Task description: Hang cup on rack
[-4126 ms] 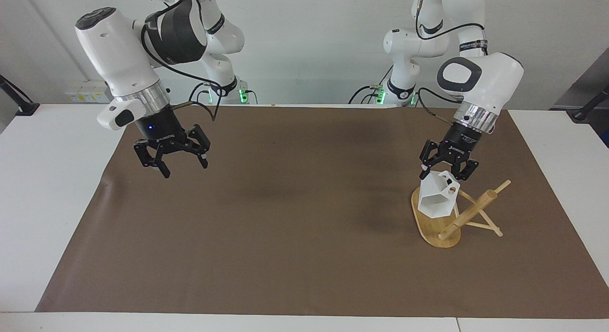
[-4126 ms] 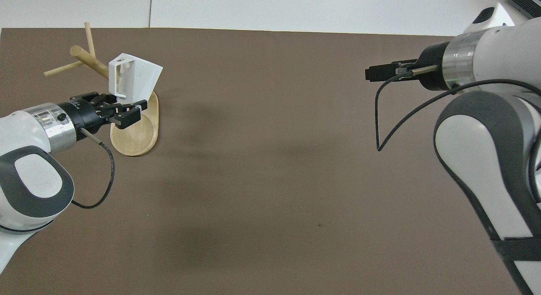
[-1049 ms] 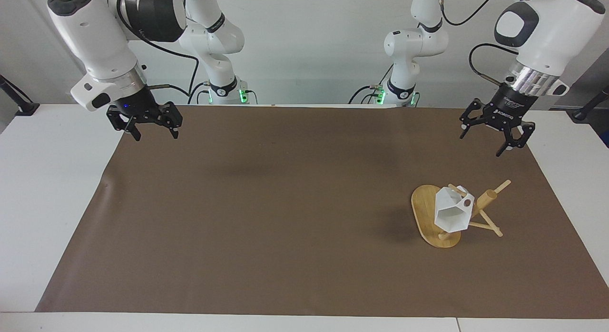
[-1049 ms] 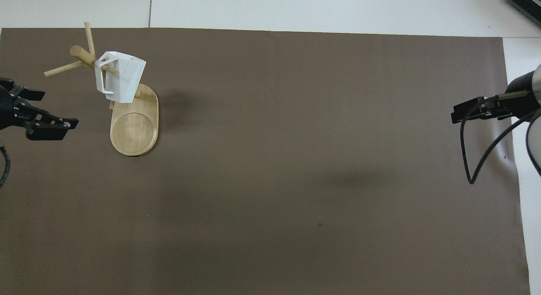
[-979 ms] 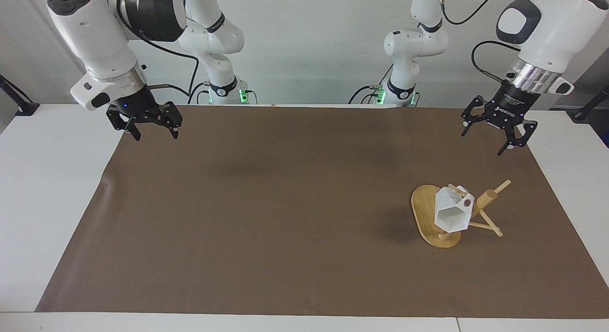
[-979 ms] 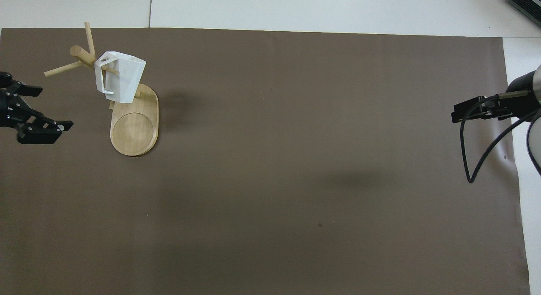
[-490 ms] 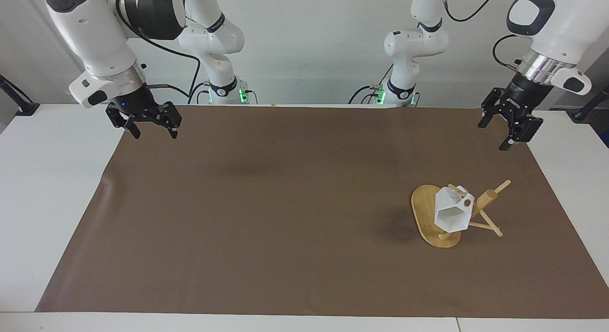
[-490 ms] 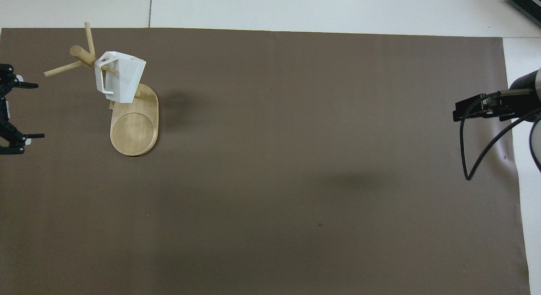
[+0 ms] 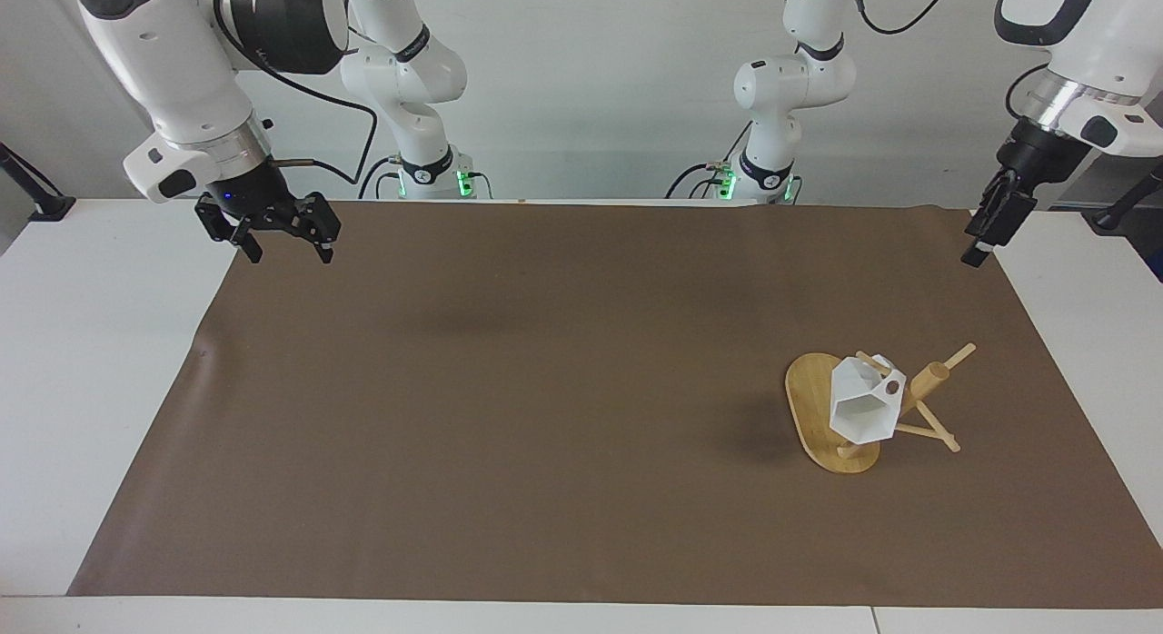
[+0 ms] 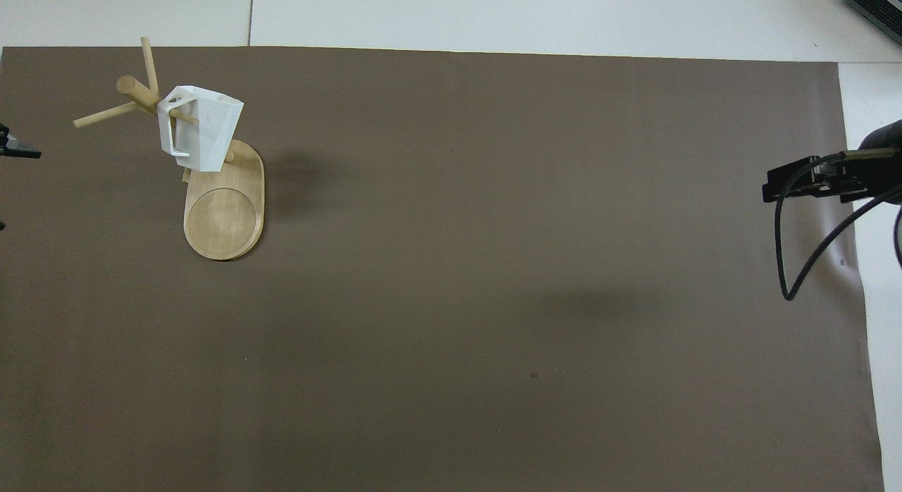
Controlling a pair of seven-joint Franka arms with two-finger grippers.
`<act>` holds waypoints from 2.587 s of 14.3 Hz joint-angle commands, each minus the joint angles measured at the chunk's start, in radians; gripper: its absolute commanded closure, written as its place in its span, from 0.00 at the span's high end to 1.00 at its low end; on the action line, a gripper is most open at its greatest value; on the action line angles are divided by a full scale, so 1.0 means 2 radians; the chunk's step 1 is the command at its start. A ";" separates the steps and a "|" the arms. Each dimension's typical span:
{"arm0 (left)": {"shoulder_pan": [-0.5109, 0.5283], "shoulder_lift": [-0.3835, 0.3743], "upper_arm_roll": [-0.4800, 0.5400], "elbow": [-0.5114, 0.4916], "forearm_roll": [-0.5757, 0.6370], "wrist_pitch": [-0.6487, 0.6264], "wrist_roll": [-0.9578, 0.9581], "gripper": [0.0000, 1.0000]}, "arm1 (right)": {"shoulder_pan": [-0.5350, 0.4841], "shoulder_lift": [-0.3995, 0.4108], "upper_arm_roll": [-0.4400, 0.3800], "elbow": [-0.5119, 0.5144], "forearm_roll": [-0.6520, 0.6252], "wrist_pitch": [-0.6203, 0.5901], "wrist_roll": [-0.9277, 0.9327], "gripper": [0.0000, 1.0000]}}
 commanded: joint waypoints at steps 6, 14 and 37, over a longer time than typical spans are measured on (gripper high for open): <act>0.000 -0.002 -0.003 0.023 0.045 -0.051 0.187 1.00 | -0.001 -0.010 -0.003 -0.007 0.005 -0.008 0.006 1.00; -0.090 0.012 0.035 0.071 0.109 -0.147 0.293 1.00 | -0.001 -0.010 -0.002 -0.007 0.005 -0.008 0.005 1.00; -0.115 0.002 0.038 0.066 0.070 -0.174 0.339 1.00 | 0.000 -0.010 -0.002 -0.007 0.005 -0.008 0.005 1.00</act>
